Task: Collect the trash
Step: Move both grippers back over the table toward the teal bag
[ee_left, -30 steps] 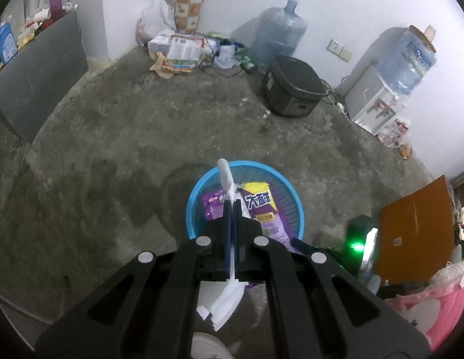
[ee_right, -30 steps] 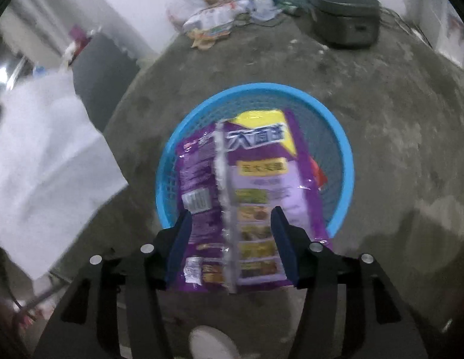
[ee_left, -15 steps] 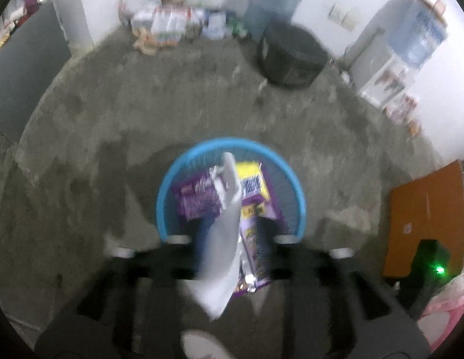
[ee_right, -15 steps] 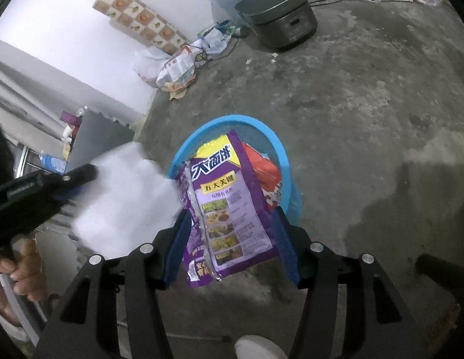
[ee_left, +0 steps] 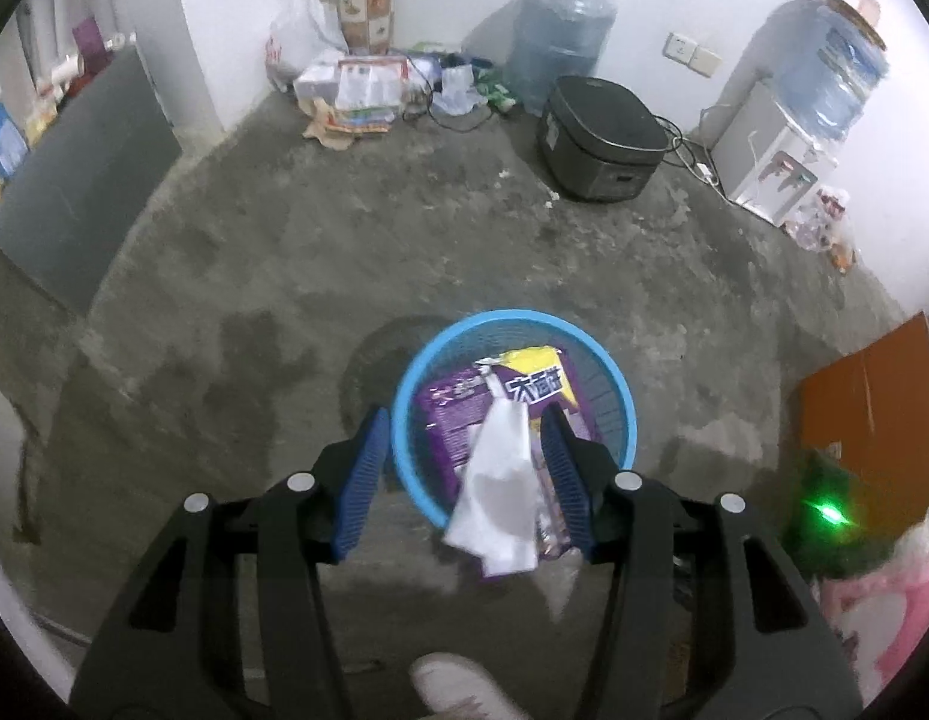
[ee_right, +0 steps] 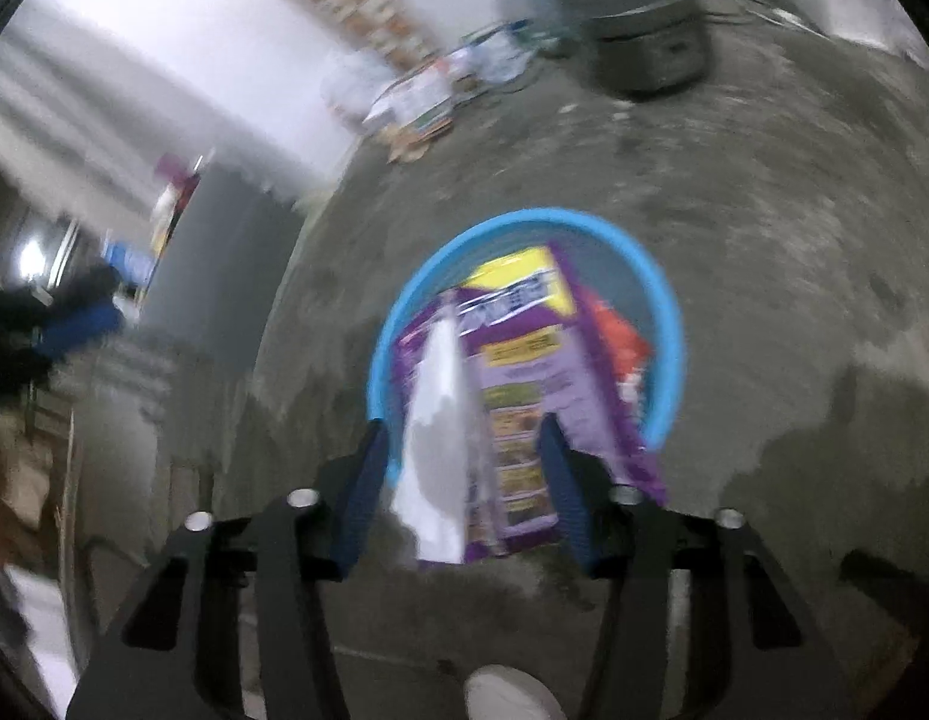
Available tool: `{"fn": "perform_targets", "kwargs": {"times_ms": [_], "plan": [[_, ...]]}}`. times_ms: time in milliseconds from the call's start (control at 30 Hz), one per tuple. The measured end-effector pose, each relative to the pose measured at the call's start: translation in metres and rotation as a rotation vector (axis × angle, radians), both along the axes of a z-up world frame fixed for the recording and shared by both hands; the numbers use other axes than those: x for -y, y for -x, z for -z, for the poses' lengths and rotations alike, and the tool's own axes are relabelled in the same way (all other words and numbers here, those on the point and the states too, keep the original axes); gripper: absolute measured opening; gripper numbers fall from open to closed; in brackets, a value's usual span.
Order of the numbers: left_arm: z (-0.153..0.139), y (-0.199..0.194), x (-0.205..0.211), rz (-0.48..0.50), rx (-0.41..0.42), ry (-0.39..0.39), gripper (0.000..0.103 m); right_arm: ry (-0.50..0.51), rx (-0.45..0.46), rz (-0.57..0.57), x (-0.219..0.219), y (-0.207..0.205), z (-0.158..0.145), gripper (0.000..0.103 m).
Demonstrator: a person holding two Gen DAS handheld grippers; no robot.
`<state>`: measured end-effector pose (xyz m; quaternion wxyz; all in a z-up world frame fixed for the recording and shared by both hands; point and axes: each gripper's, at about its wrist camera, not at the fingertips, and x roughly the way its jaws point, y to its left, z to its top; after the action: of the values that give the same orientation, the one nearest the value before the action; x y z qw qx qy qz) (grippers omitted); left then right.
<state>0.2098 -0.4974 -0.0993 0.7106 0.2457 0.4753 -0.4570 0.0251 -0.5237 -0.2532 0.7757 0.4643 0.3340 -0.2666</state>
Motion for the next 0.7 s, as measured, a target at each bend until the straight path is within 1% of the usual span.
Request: {"fn": "perform_targets", "kwargs": {"times_ms": [67,100,133,200,267,367,400,433,467,500,600,700], "plan": [[-0.018,-0.004,-0.014,0.010,0.008,0.004,0.049,0.019,-0.048,-0.087,-0.006,-0.029,0.003,0.037],[-0.028,-0.006,-0.025,0.014,0.013,0.008,0.049,0.018,-0.083,-0.135,-0.008,-0.045,0.009,0.032],[-0.039,-0.009,-0.040,0.016,0.020,0.010,0.049,0.006,-0.116,-0.173,-0.008,-0.058,0.018,0.030],[-0.055,-0.014,-0.067,0.011,0.025,0.013,0.049,-0.067,-0.201,-0.227,-0.003,-0.084,0.051,0.023],[-0.073,-0.020,-0.106,-0.014,0.024,0.019,0.049,-0.137,-0.326,-0.243,0.006,-0.100,0.089,0.018],[-0.092,-0.027,-0.160,-0.060,0.034,0.037,0.049,-0.237,-0.437,-0.229,0.022,-0.111,0.136,0.018],[-0.098,-0.028,-0.180,-0.082,0.044,0.046,0.049,-0.266,-0.453,-0.222,0.026,-0.112,0.147,0.007],[-0.104,-0.029,-0.202,-0.101,0.058,0.053,0.049,-0.295,-0.441,-0.218,0.030,-0.114,0.154,0.004],[-0.110,-0.031,-0.224,-0.133,0.075,0.058,0.049,-0.328,-0.424,-0.212,0.035,-0.119,0.160,0.004],[-0.114,-0.032,-0.241,-0.161,0.081,0.063,0.049,-0.339,-0.427,-0.209,0.038,-0.123,0.162,0.004],[-0.123,-0.036,-0.285,-0.240,0.088,0.076,0.049,-0.288,-0.494,-0.231,0.042,-0.144,0.166,0.004],[-0.128,-0.039,-0.323,-0.319,0.097,0.092,0.049,-0.292,-0.538,-0.216,0.049,-0.156,0.174,0.003]]}}
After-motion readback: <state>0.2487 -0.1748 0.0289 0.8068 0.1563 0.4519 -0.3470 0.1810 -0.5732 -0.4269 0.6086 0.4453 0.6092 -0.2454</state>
